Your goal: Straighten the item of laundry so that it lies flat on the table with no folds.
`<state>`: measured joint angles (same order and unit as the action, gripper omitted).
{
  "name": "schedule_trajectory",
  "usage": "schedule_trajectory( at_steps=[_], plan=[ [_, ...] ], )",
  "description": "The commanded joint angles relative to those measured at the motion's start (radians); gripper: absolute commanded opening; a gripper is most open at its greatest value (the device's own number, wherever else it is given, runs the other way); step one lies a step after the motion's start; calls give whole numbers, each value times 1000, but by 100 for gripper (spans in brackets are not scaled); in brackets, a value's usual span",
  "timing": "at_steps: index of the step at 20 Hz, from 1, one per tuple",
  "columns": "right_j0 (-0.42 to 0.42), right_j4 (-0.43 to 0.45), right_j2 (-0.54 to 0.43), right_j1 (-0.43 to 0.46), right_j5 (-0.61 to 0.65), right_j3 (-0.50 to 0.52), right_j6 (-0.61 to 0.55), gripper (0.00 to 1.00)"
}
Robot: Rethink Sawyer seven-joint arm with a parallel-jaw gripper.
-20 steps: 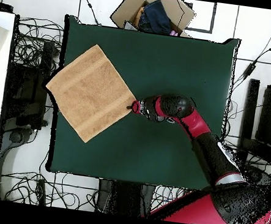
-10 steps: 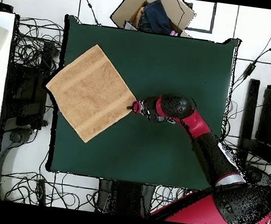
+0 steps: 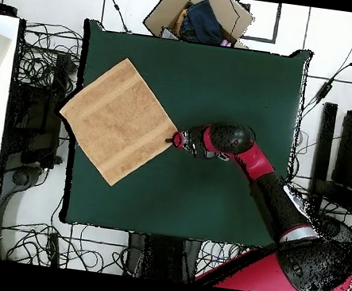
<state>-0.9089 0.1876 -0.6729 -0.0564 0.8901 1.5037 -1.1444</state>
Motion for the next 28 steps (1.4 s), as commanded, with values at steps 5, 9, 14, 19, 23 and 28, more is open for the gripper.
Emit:
schedule_trajectory(
  at_steps=[5, 9, 14, 19, 23, 28],
  plan=[
    [-24, 115, 59, 41, 76, -136, 190, 0],
    [-28, 117, 57, 44, 78, -137, 193, 0],
    [-29, 121, 57, 44, 84, -141, 189, 0],
    [-26, 127, 60, 40, 95, -152, 188, 0],
    [-21, 130, 62, 38, 113, -167, 186, 0],
    [-19, 131, 60, 38, 133, -183, 188, 0]
  ],
)
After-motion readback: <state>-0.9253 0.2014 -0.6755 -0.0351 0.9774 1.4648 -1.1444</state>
